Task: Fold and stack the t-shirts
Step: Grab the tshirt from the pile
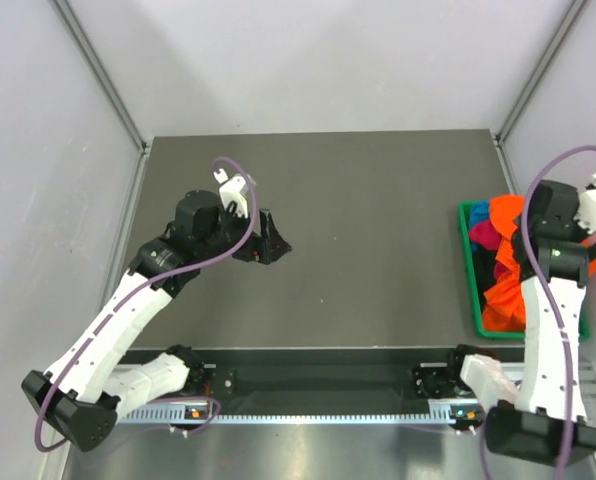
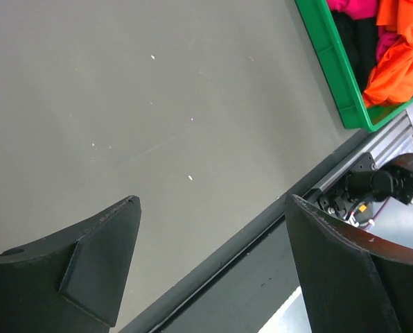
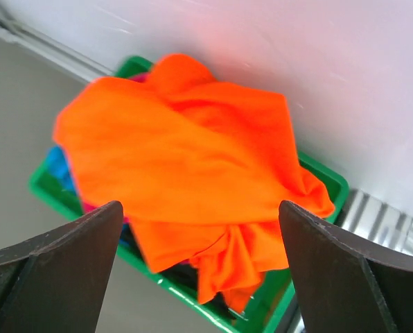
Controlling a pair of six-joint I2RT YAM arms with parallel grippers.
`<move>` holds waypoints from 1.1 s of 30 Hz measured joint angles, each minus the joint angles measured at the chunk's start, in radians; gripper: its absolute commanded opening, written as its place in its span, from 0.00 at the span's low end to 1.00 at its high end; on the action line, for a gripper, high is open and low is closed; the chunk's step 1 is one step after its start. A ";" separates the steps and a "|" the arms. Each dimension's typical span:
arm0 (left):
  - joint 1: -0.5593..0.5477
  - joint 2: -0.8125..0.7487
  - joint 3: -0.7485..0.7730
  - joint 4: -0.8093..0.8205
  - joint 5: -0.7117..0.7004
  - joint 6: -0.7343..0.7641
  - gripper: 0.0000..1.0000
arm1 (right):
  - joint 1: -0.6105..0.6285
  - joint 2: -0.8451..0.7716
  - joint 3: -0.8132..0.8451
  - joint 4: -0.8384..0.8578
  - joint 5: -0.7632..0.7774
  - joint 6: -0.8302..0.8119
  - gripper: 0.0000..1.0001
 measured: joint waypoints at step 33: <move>0.000 0.045 -0.011 0.011 0.006 -0.088 0.85 | -0.443 0.194 0.137 0.129 -0.614 -0.119 0.02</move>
